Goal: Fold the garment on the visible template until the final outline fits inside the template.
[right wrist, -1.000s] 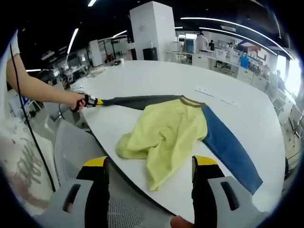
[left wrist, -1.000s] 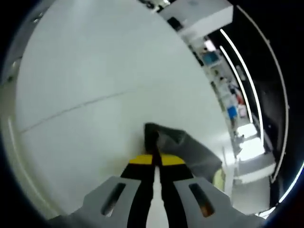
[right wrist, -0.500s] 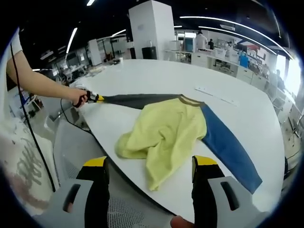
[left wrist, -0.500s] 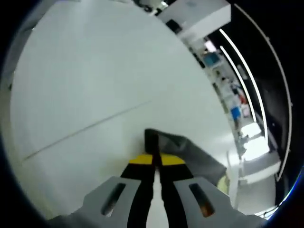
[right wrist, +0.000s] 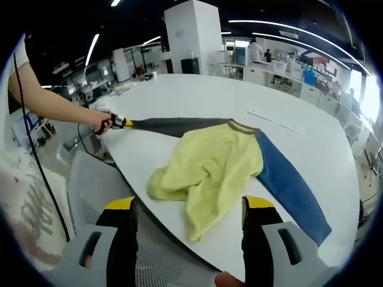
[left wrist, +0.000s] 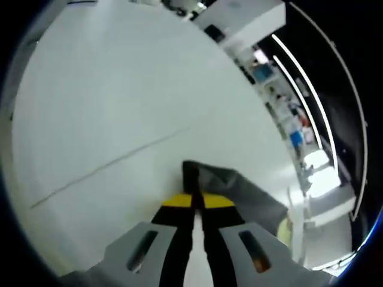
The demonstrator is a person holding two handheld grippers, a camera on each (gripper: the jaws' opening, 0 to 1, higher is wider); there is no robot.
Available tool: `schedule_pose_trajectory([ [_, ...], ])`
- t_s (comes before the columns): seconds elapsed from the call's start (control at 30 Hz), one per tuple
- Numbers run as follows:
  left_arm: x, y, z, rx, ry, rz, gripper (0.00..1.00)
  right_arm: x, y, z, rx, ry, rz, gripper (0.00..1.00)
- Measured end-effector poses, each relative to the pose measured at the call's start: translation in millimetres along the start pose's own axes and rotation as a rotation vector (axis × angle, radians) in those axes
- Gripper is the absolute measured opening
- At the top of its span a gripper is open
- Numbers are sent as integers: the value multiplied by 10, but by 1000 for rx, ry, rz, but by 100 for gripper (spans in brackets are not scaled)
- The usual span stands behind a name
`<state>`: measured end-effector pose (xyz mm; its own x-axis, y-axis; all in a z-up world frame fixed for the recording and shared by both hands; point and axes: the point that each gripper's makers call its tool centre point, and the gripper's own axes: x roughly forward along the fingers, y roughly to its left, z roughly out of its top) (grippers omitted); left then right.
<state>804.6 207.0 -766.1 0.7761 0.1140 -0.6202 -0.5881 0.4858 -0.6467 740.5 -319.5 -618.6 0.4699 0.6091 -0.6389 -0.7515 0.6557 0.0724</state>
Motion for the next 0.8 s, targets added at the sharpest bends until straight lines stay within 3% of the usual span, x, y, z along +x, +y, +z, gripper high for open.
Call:
schedule_pose_trajectory([
  [0.4,-188,-48,0,56,-32,-26,18,22,21,10,-6,-9,10,71],
  [0.5,-180,-156,-15,135,-37,-102,23,26,21,10,-7,-11,11,71],
  [0.57,-196,-174,15,169,-49,-106,28,29,19,5,-6,-11,12,71],
  [0.67,-193,-207,34,197,-51,-124,36,29,17,6,-9,-12,14,71],
  [0.8,-209,-321,-59,281,-41,-159,55,25,-5,-2,-11,-8,10,71],
])
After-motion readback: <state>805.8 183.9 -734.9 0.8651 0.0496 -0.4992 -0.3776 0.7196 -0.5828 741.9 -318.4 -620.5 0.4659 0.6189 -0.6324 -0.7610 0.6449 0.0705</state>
